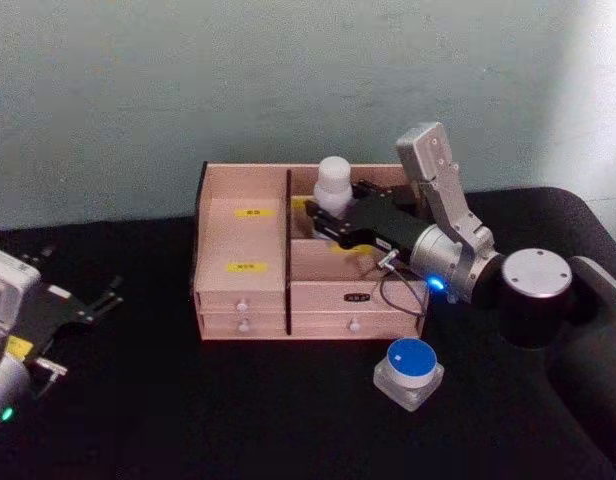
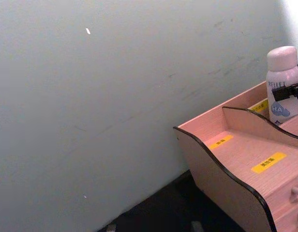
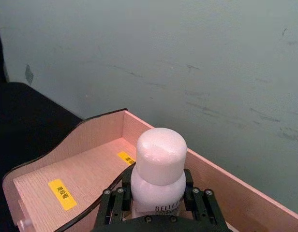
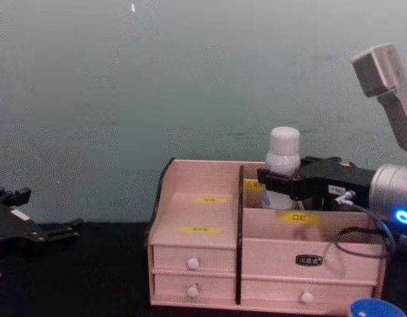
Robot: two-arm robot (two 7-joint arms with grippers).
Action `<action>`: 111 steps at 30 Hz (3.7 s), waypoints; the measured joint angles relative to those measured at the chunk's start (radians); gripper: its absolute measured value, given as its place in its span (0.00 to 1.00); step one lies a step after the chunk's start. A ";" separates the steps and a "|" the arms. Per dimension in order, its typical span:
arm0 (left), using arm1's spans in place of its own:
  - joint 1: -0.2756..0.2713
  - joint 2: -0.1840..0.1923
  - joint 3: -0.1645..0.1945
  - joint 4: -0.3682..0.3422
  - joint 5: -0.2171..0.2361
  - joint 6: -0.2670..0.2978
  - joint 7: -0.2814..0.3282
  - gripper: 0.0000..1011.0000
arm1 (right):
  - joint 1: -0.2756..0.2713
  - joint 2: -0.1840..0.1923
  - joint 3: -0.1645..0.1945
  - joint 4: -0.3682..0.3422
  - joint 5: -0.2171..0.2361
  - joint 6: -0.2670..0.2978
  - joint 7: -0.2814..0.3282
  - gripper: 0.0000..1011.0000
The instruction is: Pick up the facial cleanser and watermelon frost from the table and place them into the tiered storage box.
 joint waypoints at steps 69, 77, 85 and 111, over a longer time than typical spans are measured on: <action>0.000 0.000 0.000 0.000 0.000 0.000 0.000 0.99 | -0.521 0.448 0.108 -0.619 0.266 0.102 0.172 0.99; 0.000 0.000 0.000 0.000 0.000 0.000 0.000 0.99 | -0.514 0.463 0.067 -0.599 0.247 0.119 0.150 0.99; 0.000 0.000 0.000 0.000 0.000 0.000 0.000 0.99 | -0.492 0.456 0.037 -0.563 0.217 0.129 0.125 0.99; 0.000 0.000 0.000 0.000 0.000 0.000 0.000 0.99 | -0.431 0.408 0.000 -0.460 0.191 0.138 0.123 0.99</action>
